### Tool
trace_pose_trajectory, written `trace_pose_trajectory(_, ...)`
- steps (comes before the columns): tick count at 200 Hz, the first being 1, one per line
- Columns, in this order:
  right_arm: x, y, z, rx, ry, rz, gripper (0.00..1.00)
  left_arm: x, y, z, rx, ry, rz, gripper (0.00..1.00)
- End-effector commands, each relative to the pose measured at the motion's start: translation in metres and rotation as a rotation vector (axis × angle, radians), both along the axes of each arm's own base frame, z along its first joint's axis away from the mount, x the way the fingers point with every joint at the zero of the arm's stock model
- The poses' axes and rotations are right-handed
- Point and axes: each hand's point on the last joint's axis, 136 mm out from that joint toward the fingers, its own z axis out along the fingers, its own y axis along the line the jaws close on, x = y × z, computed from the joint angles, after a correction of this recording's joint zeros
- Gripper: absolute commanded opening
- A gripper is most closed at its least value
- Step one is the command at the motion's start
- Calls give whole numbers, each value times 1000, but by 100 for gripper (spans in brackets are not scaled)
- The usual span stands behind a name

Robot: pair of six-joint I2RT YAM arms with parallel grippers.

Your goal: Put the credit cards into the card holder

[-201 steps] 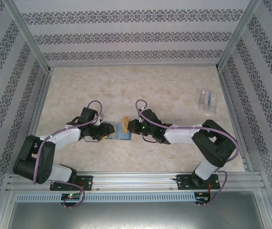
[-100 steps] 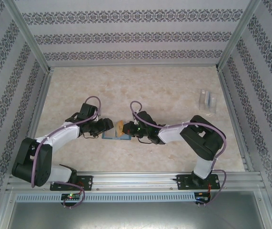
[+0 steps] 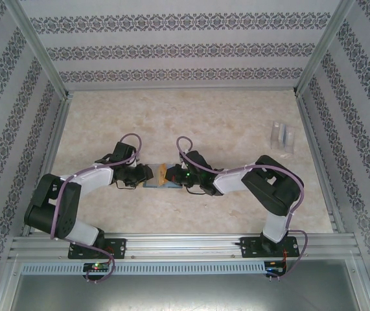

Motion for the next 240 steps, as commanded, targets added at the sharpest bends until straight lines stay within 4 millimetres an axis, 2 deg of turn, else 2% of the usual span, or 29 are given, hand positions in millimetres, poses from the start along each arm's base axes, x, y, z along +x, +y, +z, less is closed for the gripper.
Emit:
trace_pose_trajectory(1, 1, -1, -11, -16, -5, -33, 0, -7, -4, -6, -15, 17, -12, 33)
trace_pose_trajectory(53, 9, -2, -14, -12, -40, -74, 0, -9, -4, -6, -19, 20, -13, 31)
trace_pose_trajectory(106, -4, 20, -11, 30, -38, -54, 0, -8, -6, -1, -28, 13, -15, 30)
trace_pose_trajectory(129, -7, 25, -12, 36, -25, -55, 0, -9, -5, -1, -23, 17, -14, 30)
trace_pose_trajectory(140, -5, 22, -12, 28, -37, -61, 1, -10, -4, -2, -18, 14, -8, 30)
trace_pose_trajectory(162, -1, 4, -13, -38, -60, -100, 15, -10, -2, -2, -9, 22, -10, 30)
trace_pose_trajectory(181, 1, -5, -10, -55, -81, -116, 16, -10, -2, -2, -8, 18, -8, 30)
trace_pose_trajectory(209, 3, -11, -11, -81, -87, -130, 12, -8, -3, -2, -6, 26, -18, 29)
trace_pose_trajectory(240, 3, -5, -14, -73, -87, -122, 0, -8, -4, -5, -12, 26, -14, 29)
